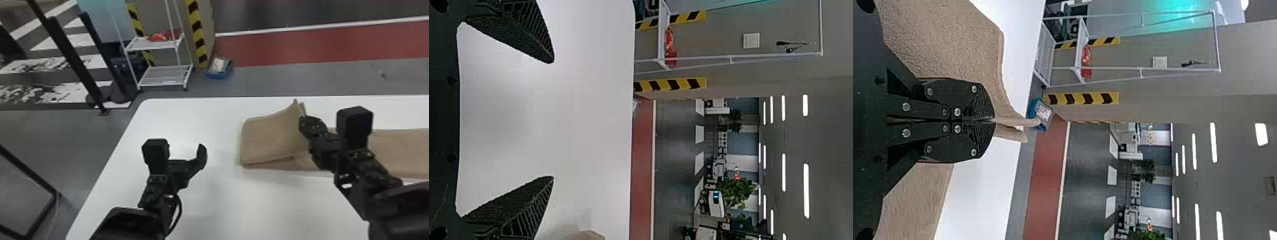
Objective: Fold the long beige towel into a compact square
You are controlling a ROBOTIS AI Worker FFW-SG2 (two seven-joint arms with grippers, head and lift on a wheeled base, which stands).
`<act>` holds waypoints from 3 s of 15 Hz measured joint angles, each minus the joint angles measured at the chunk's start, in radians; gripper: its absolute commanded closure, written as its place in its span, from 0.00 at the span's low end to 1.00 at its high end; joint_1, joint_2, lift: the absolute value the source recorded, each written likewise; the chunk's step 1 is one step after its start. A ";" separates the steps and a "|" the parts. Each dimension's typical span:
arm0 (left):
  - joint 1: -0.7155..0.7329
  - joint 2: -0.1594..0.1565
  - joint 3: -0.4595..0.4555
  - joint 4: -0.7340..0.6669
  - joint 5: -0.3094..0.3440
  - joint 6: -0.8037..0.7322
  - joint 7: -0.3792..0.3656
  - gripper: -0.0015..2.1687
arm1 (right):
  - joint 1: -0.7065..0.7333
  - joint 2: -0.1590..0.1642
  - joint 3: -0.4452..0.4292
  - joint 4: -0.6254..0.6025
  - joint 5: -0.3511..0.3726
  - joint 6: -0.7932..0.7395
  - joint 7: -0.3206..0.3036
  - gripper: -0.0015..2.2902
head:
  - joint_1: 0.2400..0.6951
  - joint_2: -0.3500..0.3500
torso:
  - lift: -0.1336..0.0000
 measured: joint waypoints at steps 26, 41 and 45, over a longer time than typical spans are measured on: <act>0.018 -0.001 -0.023 -0.025 -0.018 -0.151 -0.005 0.02 | 0.010 -0.099 -0.419 0.038 0.021 0.162 0.174 0.00 | 1.00 0.38 | 0.11; 0.024 0.000 -0.038 -0.018 -0.040 -0.150 -0.005 0.02 | -0.083 -0.105 -0.440 0.280 0.076 0.102 0.180 0.22 | 1.00 0.32 | 0.11; 0.021 0.000 -0.040 -0.017 -0.043 -0.150 -0.005 0.02 | -0.087 -0.105 -0.431 0.289 0.084 0.106 0.182 0.31 | 1.00 0.32 | 0.11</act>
